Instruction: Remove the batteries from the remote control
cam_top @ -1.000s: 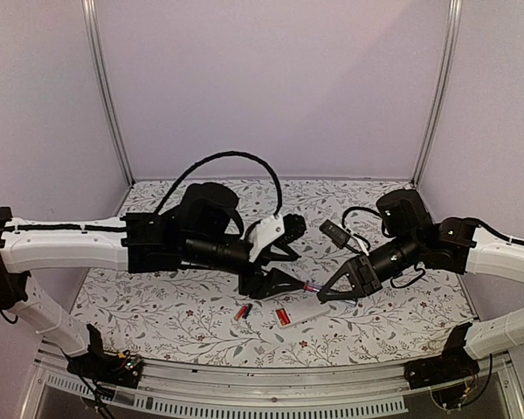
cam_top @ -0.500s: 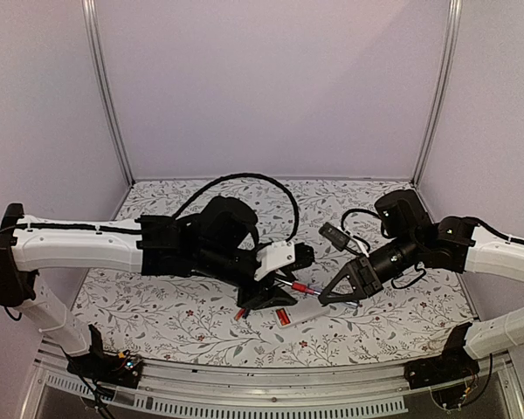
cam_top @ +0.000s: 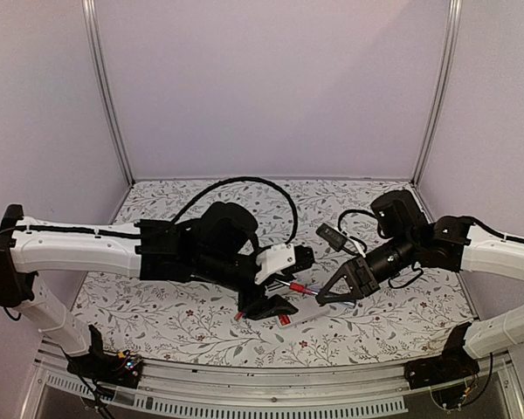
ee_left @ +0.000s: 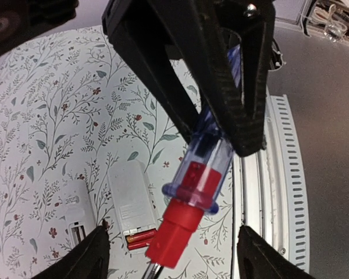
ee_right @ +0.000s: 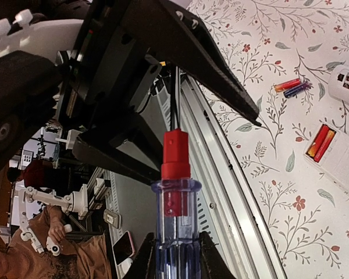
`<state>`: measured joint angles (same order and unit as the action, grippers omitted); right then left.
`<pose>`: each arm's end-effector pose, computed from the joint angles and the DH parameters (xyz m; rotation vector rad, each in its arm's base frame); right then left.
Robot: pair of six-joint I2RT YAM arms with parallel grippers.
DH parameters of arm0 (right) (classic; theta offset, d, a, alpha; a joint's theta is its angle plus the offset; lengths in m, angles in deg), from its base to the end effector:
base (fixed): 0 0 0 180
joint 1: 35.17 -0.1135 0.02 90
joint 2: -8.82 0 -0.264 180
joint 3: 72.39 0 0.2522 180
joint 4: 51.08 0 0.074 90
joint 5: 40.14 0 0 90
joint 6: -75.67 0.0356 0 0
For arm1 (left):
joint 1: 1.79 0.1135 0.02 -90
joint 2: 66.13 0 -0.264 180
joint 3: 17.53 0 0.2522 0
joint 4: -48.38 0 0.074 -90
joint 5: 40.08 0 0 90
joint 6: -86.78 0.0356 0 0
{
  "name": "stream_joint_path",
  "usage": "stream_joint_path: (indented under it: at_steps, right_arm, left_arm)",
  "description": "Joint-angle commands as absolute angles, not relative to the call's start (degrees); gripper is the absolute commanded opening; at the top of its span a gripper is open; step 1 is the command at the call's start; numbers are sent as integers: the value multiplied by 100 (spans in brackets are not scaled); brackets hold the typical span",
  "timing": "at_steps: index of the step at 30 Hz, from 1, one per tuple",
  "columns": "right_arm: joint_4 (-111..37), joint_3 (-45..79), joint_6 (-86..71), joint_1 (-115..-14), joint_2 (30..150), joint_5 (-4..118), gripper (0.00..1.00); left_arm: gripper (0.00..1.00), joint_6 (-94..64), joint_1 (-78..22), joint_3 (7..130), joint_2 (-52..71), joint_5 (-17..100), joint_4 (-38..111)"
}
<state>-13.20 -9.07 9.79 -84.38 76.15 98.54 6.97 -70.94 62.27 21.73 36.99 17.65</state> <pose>0.1381 0.2010 0.2744 -1.0352 2.3294 1.5726 0.1152 -0.3248 0.2739 1.5989 1.7279 -0.7863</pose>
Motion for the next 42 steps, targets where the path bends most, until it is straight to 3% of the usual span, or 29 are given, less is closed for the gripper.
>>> stream_joint_path:
  at_steps: [1, 5, 9, 16, 25, 33, 38, 42]
  right_arm:
    - [-1454, -777, 890, -8424, 7675, 9794, 0]
    - [-1423, -830, 894, -8422, 7740, 9775, 0]
    - [-1456, -844, 916, -8422, 7704, 9707, 0]
    - [-1509, -834, 997, -8424, 7618, 9714, 0]
    - [-1521, -848, 993, -8428, 7622, 9817, 0]
    - [-1546, -854, 993, -8423, 7623, 9818, 0]
    - [-1682, -845, 1008, -8422, 7573, 9847, 0]
    - [-1710, -835, 1011, -8425, 7576, 9807, 0]
  left_arm:
    - [78, 580, -7252, 6129, 1783, 3824, 2157]
    - [79, 686, -7228, 6292, 1770, 3830, 2011]
    - [58, 785, -7229, 6389, 1851, 3739, 1810]
    - [33, 926, -7248, 6513, 2046, 3744, 1591]
    - [41, 1080, -7263, 6551, 2217, 3928, 1554]
    - [8, 1152, -7272, 6566, 2272, 3889, 1546]
    - [0, 1141, -7290, 6580, 2342, 3841, 1483]
    - [0, 1062, -7292, 6511, 2328, 3821, 1564]
